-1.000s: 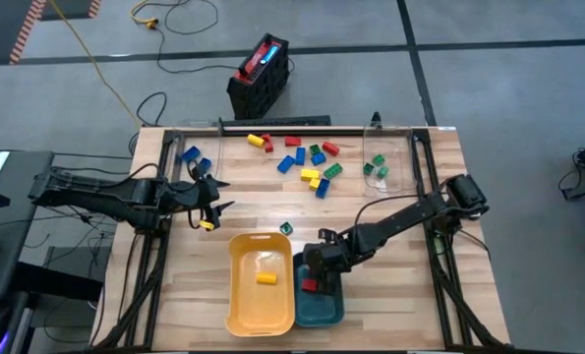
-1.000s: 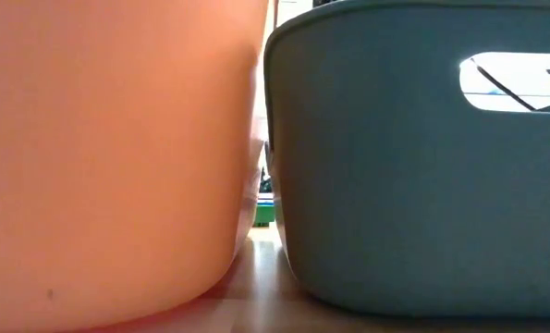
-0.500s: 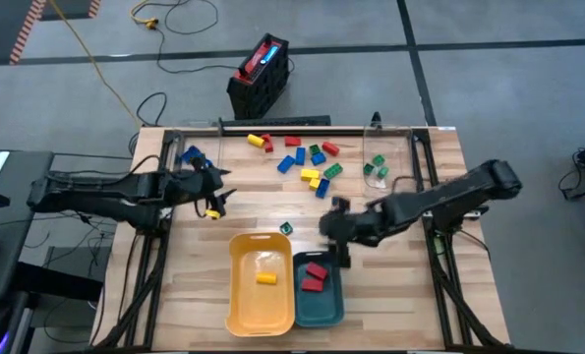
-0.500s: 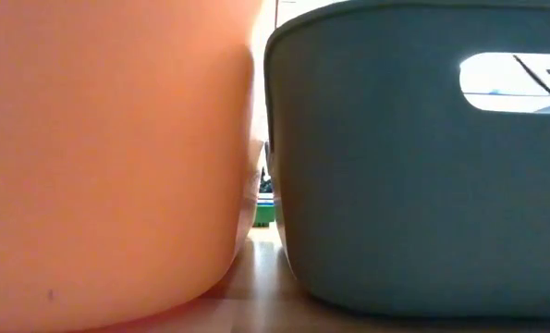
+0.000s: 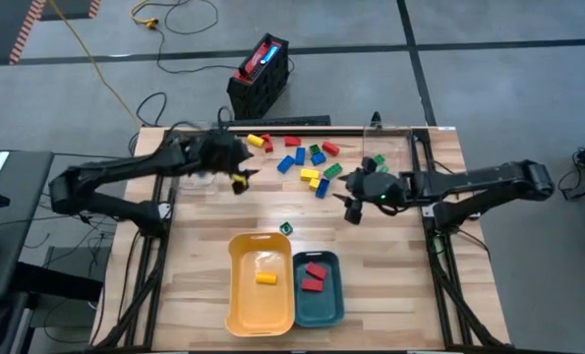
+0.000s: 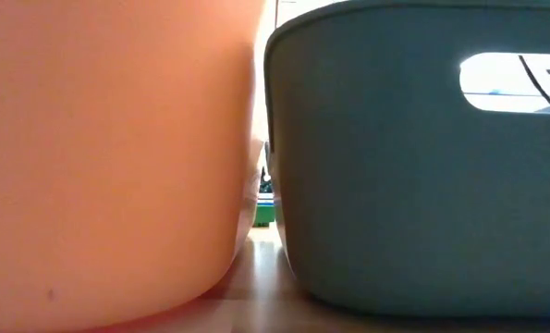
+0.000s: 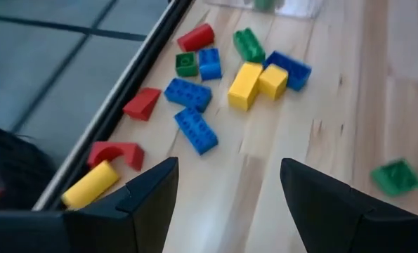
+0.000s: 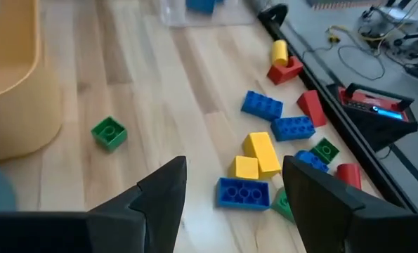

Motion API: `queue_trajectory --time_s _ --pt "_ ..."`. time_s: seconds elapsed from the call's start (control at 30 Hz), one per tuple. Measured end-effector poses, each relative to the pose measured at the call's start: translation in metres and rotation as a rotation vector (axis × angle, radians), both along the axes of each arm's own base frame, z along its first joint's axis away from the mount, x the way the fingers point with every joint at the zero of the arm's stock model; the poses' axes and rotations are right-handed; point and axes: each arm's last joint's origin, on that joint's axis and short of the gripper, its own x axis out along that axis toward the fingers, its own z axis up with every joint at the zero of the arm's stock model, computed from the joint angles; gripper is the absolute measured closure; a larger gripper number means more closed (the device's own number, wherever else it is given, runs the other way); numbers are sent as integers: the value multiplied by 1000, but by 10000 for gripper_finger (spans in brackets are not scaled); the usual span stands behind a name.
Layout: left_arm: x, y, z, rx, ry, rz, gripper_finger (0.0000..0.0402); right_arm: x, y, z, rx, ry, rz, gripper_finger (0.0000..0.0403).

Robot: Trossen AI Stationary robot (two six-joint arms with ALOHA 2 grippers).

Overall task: Sort blocks
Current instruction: Put the blue game piece into the left transparent bin

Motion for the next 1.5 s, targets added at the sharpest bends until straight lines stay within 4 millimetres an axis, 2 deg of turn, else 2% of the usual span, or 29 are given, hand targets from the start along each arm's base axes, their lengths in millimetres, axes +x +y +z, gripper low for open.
queue_trajectory --time_s 0.1,0.23,0.37,0.47,0.57,0.77,0.93,1.07,1.2,1.4,1.5 --pt "17 17 -2 -78 36 -22 157 -4 -3 -13 1 -78 -13 155" --pt "46 36 -17 -163 151 -52 157 -8 -1 -32 8 -112 -7 155" --pt "77 54 -30 -280 209 -113 157 -11 2 -45 5 -108 5 155" --pt "94 66 -35 -283 274 -163 157 -18 4 -49 5 -105 19 155" --pt "103 76 -38 -275 307 -175 157 -25 7 -48 -2 -127 31 155" --pt "111 108 -53 -322 303 -48 157 -42 7 -56 -39 -148 -13 155" --pt "122 115 -70 -307 374 72 157 -46 8 -73 -40 -201 -20 155" --pt "134 115 -62 -289 351 119 157 -45 8 -83 -33 -208 -20 155" --pt "140 116 -56 -287 393 91 157 -43 11 -86 -30 -203 -4 155" --pt "142 102 -18 -265 465 40 157 -44 16 -85 -24 -209 28 155" --pt "139 94 -9 -206 580 -86 157 -44 17 -84 -22 -211 32 155"
